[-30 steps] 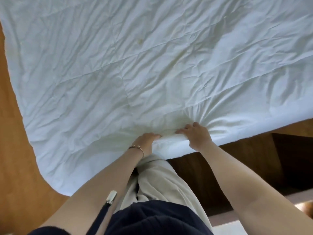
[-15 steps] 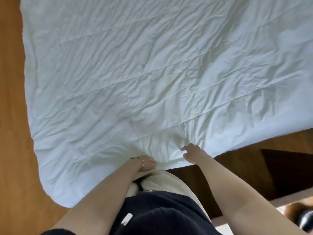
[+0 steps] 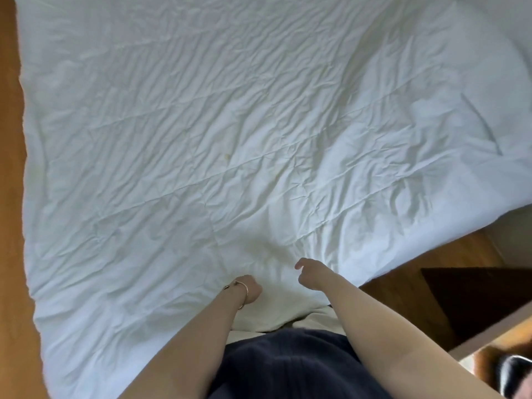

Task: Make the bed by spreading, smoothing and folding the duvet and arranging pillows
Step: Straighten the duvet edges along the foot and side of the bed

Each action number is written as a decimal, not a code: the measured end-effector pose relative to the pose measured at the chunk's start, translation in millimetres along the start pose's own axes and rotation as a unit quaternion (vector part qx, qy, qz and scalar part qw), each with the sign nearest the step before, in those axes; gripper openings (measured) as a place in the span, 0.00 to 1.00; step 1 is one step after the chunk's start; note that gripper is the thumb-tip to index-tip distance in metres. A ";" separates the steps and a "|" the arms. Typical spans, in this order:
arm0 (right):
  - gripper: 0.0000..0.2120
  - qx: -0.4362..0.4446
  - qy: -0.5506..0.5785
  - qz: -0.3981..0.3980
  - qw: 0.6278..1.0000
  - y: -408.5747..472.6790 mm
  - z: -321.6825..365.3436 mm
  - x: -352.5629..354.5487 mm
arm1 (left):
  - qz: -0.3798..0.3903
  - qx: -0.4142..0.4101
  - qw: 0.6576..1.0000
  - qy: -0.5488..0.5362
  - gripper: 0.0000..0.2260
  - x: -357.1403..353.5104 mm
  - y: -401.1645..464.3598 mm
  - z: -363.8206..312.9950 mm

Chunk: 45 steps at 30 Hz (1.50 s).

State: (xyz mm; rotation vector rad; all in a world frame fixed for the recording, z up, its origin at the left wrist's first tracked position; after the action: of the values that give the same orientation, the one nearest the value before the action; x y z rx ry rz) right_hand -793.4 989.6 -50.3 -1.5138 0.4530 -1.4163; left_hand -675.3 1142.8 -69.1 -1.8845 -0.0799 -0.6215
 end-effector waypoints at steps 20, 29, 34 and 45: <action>0.31 0.141 -0.144 0.014 0.979 116.0 -192.3 217.2 | -0.078 0.061 0.983 -0.154 0.19 -37.1 67.2 -332.4; 0.27 0.065 -0.120 -0.010 0.991 109.0 -250.2 260.5 | -0.055 0.039 0.996 -0.065 0.22 -50.1 96.7 -364.8; 0.27 0.071 -0.165 -0.032 0.983 118.2 -277.5 300.5 | -0.066 0.004 0.996 -0.066 0.23 -45.1 118.9 -413.9; 0.25 0.184 -0.190 -0.167 0.950 224.6 -362.4 442.4 | -0.132 0.028 0.983 -0.121 0.23 -50.9 166.7 -563.7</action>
State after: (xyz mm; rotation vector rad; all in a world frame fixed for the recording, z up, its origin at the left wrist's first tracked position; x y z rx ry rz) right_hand -935.3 391.8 -51.3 -1.5452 -0.3056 -1.3218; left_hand -876.6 588.4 -84.1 -1.9015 -0.5082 -0.5579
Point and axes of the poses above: each hand's wrist, its own y-axis towards the middle knuckle, its own x-axis out of the back of the hand, z = x × y, the point moved 5 cm from there along y, towards the middle knuckle, and after that the axes turned 10 degrees about -z, right-handed, at the moved point
